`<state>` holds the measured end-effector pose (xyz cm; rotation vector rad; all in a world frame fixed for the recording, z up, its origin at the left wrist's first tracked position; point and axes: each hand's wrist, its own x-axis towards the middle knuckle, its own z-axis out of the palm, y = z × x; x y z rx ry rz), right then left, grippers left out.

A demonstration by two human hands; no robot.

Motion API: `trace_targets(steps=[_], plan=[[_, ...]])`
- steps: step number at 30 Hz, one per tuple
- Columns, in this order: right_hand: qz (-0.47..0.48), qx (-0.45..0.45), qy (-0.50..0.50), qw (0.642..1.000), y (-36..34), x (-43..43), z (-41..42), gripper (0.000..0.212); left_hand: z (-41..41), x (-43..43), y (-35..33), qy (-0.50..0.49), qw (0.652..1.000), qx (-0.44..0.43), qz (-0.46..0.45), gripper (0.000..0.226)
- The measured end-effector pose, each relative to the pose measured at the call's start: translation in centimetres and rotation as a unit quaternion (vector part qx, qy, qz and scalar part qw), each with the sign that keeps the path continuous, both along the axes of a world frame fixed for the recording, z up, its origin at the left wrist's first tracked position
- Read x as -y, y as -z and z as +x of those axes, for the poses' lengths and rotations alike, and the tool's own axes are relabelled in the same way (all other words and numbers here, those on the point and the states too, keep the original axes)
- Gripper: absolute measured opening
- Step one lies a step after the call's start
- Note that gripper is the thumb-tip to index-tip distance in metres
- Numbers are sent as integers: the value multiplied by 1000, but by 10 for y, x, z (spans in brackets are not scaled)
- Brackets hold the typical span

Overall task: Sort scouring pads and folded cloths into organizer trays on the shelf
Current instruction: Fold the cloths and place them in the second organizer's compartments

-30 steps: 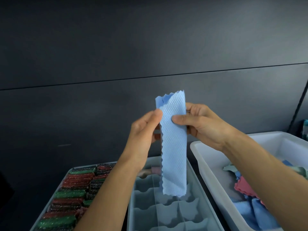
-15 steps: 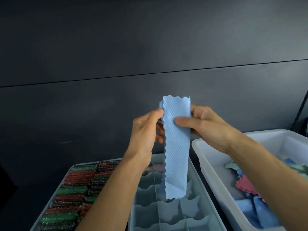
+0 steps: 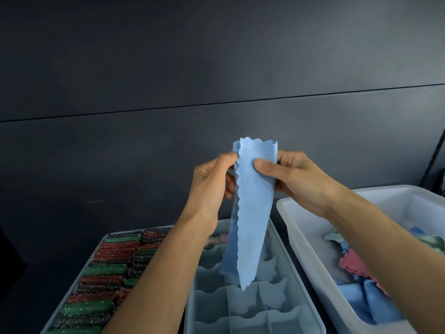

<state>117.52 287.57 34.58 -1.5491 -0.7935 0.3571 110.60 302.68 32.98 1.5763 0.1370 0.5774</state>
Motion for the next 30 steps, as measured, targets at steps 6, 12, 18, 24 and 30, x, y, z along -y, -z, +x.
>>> trace_targets(steps=[6,12,18,24,30], plan=[[38,21,33,999,-5,-5,-2,21,-4,3,5,98,995,11,10,60],[24,59,3,998,-17,-5,-1,26,-12,2,31,232,968,-92,14,37],[68,3,30,997,-13,-2,14,36,-16,-6,60,256,954,-156,12,43],[74,37,43,996,1,-3,8,16,-8,-8,63,190,961,-188,-69,47],[30,158,-18,987,32,-5,-13,13,2,-15,61,163,929,-189,-272,40]])
